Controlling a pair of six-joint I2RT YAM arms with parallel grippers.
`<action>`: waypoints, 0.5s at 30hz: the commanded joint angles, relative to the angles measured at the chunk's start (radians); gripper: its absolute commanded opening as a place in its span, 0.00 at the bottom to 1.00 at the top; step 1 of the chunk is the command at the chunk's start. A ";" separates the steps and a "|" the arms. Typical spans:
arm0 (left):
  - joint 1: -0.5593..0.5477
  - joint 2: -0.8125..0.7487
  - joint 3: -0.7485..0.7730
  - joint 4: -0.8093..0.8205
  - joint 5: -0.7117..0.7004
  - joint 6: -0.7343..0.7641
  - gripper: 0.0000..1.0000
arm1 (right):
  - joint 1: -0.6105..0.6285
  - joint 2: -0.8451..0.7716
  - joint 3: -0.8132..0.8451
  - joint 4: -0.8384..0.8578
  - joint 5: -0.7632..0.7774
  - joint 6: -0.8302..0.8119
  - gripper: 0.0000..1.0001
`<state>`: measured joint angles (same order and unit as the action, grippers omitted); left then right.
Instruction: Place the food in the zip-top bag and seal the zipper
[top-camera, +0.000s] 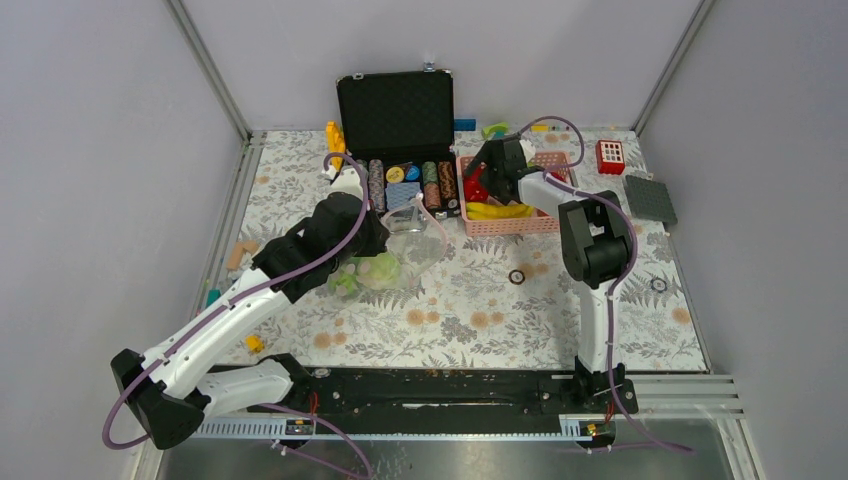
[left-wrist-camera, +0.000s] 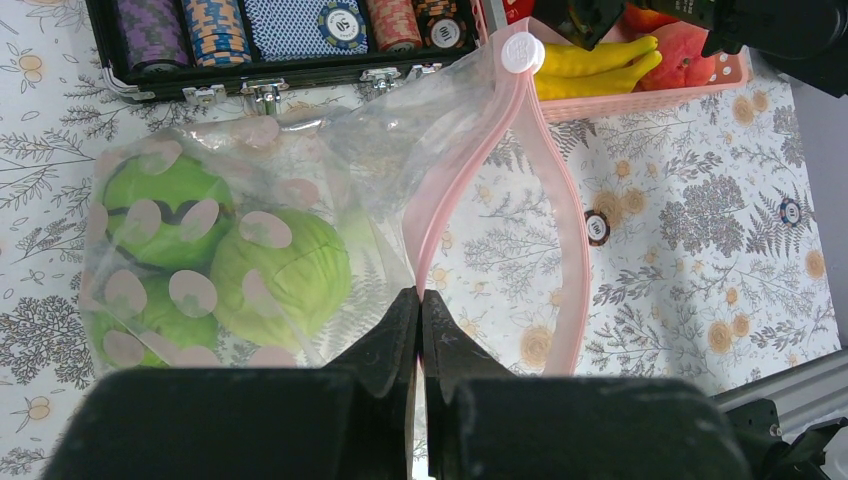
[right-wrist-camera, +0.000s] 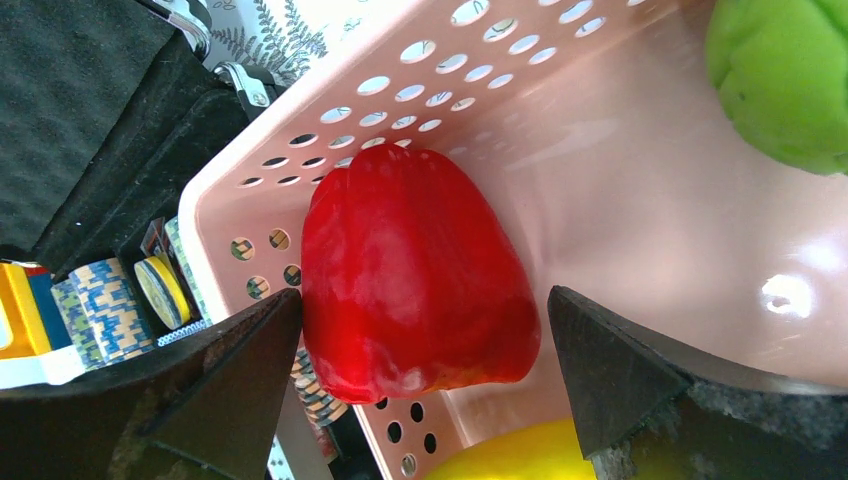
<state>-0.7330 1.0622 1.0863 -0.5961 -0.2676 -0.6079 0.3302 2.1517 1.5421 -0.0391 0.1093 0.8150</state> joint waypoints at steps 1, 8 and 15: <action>0.004 -0.009 0.002 0.021 -0.019 -0.004 0.00 | -0.007 0.020 0.030 -0.006 -0.006 0.049 1.00; 0.003 0.006 0.014 0.032 0.002 -0.013 0.00 | -0.011 0.024 0.013 -0.006 -0.020 0.050 1.00; 0.003 0.014 0.018 0.028 0.013 -0.015 0.00 | -0.019 0.023 -0.027 0.116 -0.138 0.111 0.90</action>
<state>-0.7330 1.0737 1.0863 -0.5957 -0.2657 -0.6182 0.3191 2.1632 1.5375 -0.0162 0.0425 0.8738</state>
